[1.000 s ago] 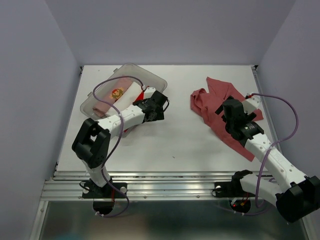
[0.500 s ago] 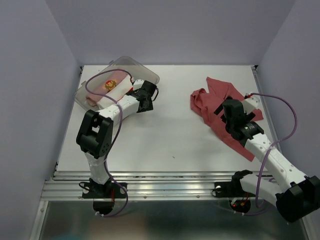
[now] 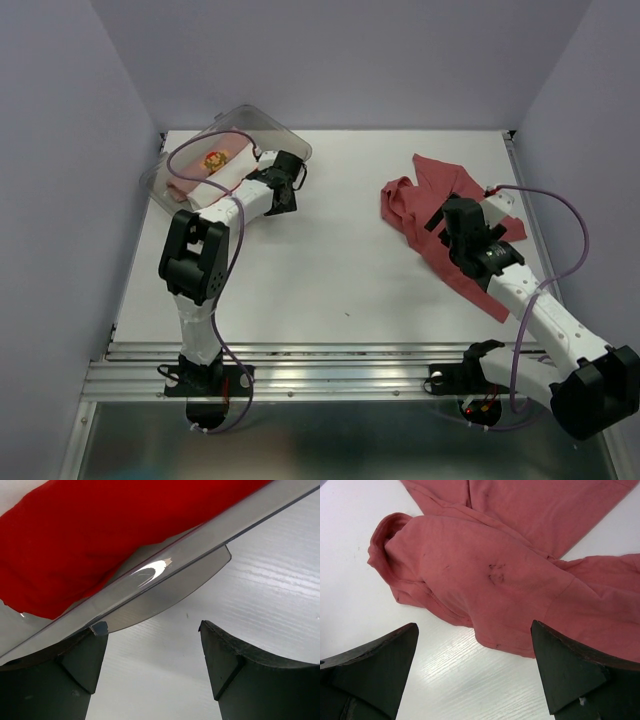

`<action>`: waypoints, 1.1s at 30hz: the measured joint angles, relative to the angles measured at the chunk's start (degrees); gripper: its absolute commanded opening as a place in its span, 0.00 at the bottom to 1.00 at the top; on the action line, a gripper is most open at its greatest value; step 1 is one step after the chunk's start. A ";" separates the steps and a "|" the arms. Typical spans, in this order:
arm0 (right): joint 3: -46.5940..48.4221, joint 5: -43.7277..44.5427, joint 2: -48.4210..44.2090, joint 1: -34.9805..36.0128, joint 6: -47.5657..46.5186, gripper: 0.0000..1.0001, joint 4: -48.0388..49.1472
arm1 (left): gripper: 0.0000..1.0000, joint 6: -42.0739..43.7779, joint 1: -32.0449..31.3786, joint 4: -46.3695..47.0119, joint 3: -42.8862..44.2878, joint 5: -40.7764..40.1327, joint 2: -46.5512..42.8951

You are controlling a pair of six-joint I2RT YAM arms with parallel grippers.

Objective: Roll the t-shirts
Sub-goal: Move the bin to the corner of the board, then flatten out the T-shirt at the center of the board.

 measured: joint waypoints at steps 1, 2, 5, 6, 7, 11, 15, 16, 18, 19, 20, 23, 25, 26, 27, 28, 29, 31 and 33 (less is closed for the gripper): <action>0.00 -0.28 0.07 0.00 -0.20 1.00 0.02 | 0.85 0.24 0.46 -0.17 0.76 0.00 0.55; 0.00 -0.70 0.13 0.00 -0.61 1.00 0.04 | 0.85 0.39 0.83 -0.44 1.51 -0.02 1.05; 0.15 -2.32 1.66 0.00 -2.05 1.00 0.04 | 0.85 0.81 1.44 -1.53 2.62 0.02 1.60; 0.46 -2.91 2.97 0.00 -2.40 1.00 0.00 | 0.85 0.96 1.57 -1.95 2.89 0.28 1.62; 0.81 -3.87 4.66 0.00 -2.80 1.00 0.02 | 0.85 1.09 1.68 -2.12 3.04 0.57 1.62; 1.09 -8.52 10.99 0.00 -4.76 1.00 0.17 | 0.85 1.95 1.51 -2.62 3.19 2.25 1.11; 1.64 -12.04 17.22 0.00 -8.46 0.95 1.46 | 0.86 2.99 0.09 -2.67 3.19 3.28 -1.38; 1.95 -12.39 18.38 0.00 -9.01 0.91 1.60 | 0.86 3.26 -0.87 -2.60 3.19 3.72 -2.67; 3.78 -12.94 21.46 0.00 -10.36 0.82 1.88 | 0.86 3.50 -3.80 -2.36 3.19 4.74 -5.75; 4.70 -13.00 22.67 0.00 -11.06 0.80 2.27 | 0.86 3.63 -5.75 -2.29 3.19 5.84 -7.98; 5.95 -12.87 24.20 0.00 -11.69 0.75 2.64 | 0.86 3.65 -6.95 -2.19 3.19 6.88 -9.55; 9.77 -12.68 27.58 0.00 -13.44 0.72 3.72 | 0.88 3.41 -10.38 -2.10 3.10 9.92 -13.88; 12.04 -12.87 28.52 0.00 -14.69 0.71 3.91 | 0.88 2.97 -10.95 -1.86 2.34 11.37 -16.65; 12.90 -13.09 28.57 0.00 -15.15 0.71 4.09 | 0.88 2.67 -10.82 -1.73 1.49 11.85 -18.08; 13.94 -13.38 28.55 0.02 -15.74 0.71 4.37 | 0.88 2.40 -10.64 -1.75 0.98 12.09 -18.88; 14.62 -13.51 28.55 0.04 -16.13 0.71 4.48 | 0.88 2.25 -10.51 -1.84 0.44 12.28 -19.82; 15.54 -13.77 28.61 0.04 -16.59 0.71 4.63 | 0.89 2.08 -10.32 -1.88 0.09 12.33 -20.48; 17.81 -14.03 29.31 0.04 -17.31 0.72 4.61 | 0.89 1.75 -10.03 -2.03 -0.04 12.26 -21.07; 20.48 -14.45 31.30 0.15 -17.70 0.73 4.81 | 0.89 1.46 -9.92 -2.03 -0.04 12.15 -21.31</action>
